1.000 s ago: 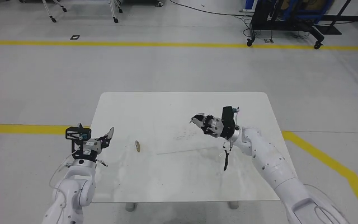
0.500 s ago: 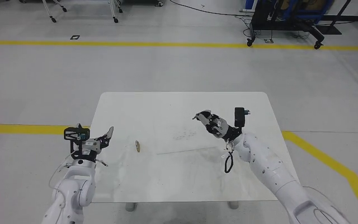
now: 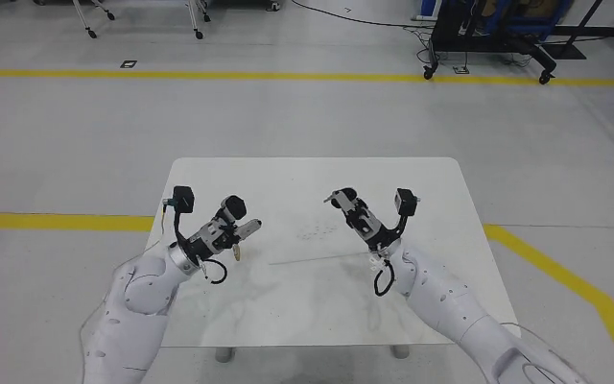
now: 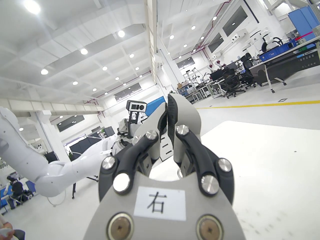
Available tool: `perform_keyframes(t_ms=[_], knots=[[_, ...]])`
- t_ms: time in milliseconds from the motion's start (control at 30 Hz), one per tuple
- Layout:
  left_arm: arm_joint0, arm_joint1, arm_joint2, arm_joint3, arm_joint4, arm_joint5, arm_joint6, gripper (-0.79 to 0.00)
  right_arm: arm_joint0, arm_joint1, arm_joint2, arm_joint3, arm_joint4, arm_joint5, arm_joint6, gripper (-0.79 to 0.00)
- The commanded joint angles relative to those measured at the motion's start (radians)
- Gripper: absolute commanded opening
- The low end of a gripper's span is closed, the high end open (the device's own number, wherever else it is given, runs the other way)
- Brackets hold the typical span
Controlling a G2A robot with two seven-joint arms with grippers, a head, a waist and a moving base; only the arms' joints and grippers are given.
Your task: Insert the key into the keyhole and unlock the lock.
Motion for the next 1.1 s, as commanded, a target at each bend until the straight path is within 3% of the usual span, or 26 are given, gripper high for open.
perform_keyframes(t_ms=[0,167,367,567,800,967,1000,1067], knots=[[-0.045,-0.001,0.04,0.032,-0.095,-0.018,-0.067,0.0,0.006,0.001,-0.012,-0.002,0.045,0.0,0.005,-0.785],[-0.148,-0.004,0.13,0.136,-0.326,-0.053,-0.219,0.0,0.015,0.006,-0.031,-0.023,0.071,0.0,-0.003,-0.785],[-0.257,-0.014,0.256,0.297,-0.581,-0.157,-0.362,0.0,0.041,-0.009,-0.098,-0.038,0.159,0.0,0.053,-0.785],[-0.326,-0.008,0.34,0.365,-0.587,-0.201,-0.319,0.0,0.08,-0.034,-0.159,-0.007,0.268,0.0,0.154,-0.785],[-0.334,-0.002,0.338,0.359,-0.552,-0.201,-0.319,0.0,0.108,-0.055,-0.204,-0.005,0.44,0.0,0.338,-0.785],[-0.333,-0.002,0.337,0.361,-0.54,-0.201,-0.319,0.0,0.108,-0.055,-0.204,-0.005,0.44,0.0,0.338,-0.785],[-0.332,-0.002,0.334,0.36,-0.535,-0.201,-0.319,-0.028,0.108,-0.055,-0.204,-0.005,0.44,0.0,0.338,-0.785],[-0.329,-0.002,0.328,0.357,-0.529,-0.201,-0.319,-0.268,0.108,-0.055,-0.204,-0.005,0.44,0.0,0.338,-0.785]])
